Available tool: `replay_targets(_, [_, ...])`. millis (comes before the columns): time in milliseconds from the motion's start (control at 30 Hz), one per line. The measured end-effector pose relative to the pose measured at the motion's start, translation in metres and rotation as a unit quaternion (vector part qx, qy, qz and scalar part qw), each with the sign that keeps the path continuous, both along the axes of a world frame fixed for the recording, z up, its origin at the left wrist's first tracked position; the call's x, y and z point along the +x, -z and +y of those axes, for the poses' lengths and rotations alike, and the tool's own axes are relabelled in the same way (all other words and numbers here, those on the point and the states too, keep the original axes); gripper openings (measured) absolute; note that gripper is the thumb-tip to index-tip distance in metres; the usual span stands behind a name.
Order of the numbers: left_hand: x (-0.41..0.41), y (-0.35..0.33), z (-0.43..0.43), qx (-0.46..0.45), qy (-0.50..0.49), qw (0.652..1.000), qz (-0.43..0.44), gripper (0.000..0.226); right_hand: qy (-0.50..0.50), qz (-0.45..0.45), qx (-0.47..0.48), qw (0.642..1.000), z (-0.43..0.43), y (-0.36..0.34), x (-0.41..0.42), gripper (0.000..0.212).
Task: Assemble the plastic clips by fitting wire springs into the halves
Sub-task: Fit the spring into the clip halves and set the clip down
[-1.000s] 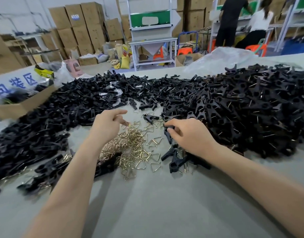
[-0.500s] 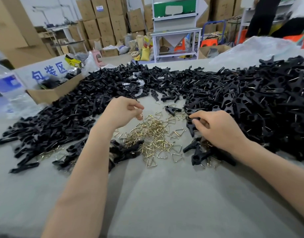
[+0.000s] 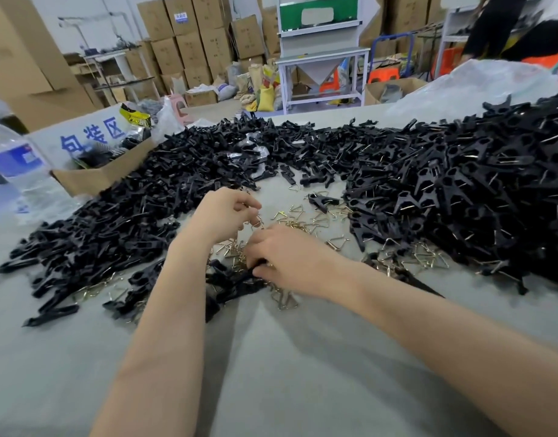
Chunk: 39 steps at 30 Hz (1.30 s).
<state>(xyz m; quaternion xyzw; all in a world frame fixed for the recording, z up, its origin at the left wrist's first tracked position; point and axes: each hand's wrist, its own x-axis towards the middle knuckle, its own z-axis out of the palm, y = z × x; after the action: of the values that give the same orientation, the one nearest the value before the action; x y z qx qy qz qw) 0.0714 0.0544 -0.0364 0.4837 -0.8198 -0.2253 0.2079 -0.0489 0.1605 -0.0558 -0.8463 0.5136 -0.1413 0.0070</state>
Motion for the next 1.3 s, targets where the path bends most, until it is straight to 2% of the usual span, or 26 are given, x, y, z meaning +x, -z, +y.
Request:
replay_targets(133, [0.006,-0.004,-0.001,0.007,-0.016,0.999,0.034,0.018,0.003,-0.052,0.010,0.999,0.003,0.004,-0.002,0.011])
replay_targets(267, [0.003,-0.002,0.000,-0.001,-0.019,0.999,0.043,0.019,-0.003,-0.149,-0.014,0.989,0.012,0.004,-0.002,0.018])
replay_targets(367, [0.000,0.000,0.000,-0.010,-0.029,0.996,0.087,0.023,-0.020,-0.093,-0.036,0.995,0.011,0.009,0.006,0.025])
replay_targets(467, [-0.002,0.000,0.000,0.015,-0.022,0.991,0.128,0.029,-0.012,-0.102,-0.016,0.995,0.016,0.017,0.014,0.025])
replay_targets(667, [-0.008,-0.003,0.008,0.082,0.056,0.979,0.179,0.026,0.015,-0.037,-0.075,0.996,0.021,0.016,0.012,0.025])
replay_targets(767, [-0.012,-0.003,0.010,0.100,0.085,0.968,0.215,0.019,-0.002,-0.151,-0.054,0.987,0.030,0.003,-0.010,0.018])
replay_targets(833, [-0.016,-0.003,0.012,0.093,0.097,0.971,0.198,0.017,0.032,-0.242,-0.055,0.968,0.038,-0.002,-0.033,0.007])
replay_targets(967, [-0.027,0.001,0.018,-0.015,0.087,0.996,0.020,0.016,0.199,-0.426,-0.033,0.882,0.041,0.002,-0.081,0.015])
replay_targets(1000, [-0.030,0.002,0.020,-0.037,0.089,0.995,-0.002,0.017,0.228,-0.472,-0.024,0.851,0.040,0.004,-0.089,0.014])
replay_targets(1067, [-0.037,0.002,0.024,-0.069,0.102,0.992,-0.021,0.015,0.238,-0.595,0.005,0.767,0.036,0.007,-0.097,0.016])
replay_targets(1200, [-0.044,0.001,0.033,-0.062,0.143,0.988,-0.004,0.016,0.193,-0.769,0.075,0.604,0.033,0.005,-0.097,0.019])
replay_targets(1300, [-0.050,0.001,0.042,0.026,0.157,0.984,0.081,0.017,0.164,-0.822,0.114,0.534,0.034,0.001,-0.093,0.018])
